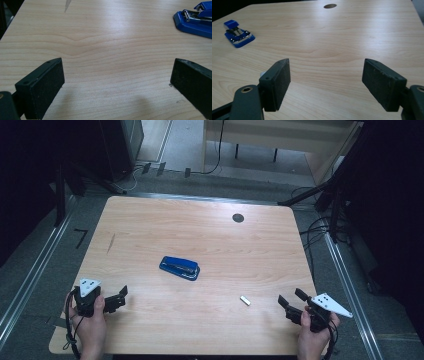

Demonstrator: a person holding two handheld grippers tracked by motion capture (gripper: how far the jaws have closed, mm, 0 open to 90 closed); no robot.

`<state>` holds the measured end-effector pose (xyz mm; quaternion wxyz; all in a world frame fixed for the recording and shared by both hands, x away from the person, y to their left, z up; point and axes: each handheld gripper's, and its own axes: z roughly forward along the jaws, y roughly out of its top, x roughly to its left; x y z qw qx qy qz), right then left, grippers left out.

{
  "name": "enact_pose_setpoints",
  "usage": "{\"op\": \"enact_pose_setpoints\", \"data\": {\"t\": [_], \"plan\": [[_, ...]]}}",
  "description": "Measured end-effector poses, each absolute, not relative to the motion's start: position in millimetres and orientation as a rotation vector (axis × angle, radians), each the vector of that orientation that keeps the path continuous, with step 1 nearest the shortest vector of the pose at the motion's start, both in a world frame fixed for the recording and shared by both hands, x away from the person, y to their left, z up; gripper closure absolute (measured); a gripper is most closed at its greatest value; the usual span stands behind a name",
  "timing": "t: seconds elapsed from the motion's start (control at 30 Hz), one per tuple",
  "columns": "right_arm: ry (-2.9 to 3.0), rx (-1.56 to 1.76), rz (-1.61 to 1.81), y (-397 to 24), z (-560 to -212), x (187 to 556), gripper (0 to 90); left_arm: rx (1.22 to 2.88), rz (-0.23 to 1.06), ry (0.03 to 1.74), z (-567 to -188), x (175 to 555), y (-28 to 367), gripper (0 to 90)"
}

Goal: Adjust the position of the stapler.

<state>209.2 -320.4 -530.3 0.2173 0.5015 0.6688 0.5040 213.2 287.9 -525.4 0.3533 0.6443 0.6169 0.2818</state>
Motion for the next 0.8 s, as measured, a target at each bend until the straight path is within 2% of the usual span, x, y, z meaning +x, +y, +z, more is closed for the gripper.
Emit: {"op": "enact_pose_setpoints", "data": {"t": [0.17,0.5,0.63,0.8], "plan": [[1.946,1.336,1.404,-302.7,-522.0,213.4,19.7,1.667,0.724,1.595,-525.3,213.2,288.3,0.0],[2.078,1.209,1.363,-271.9,-505.6,222.8,19.9,1.648,0.709,1.592,-525.6,212.7,289.3,0.0],[2.119,1.191,1.401,-258.1,-500.5,231.6,26.0,1.647,0.706,1.594,-525.5,212.7,289.6,0.0],[2.146,1.162,1.392,-243.5,-494.4,242.9,25.1,1.654,0.712,1.589,-525.5,212.5,289.2,0.0]]}}
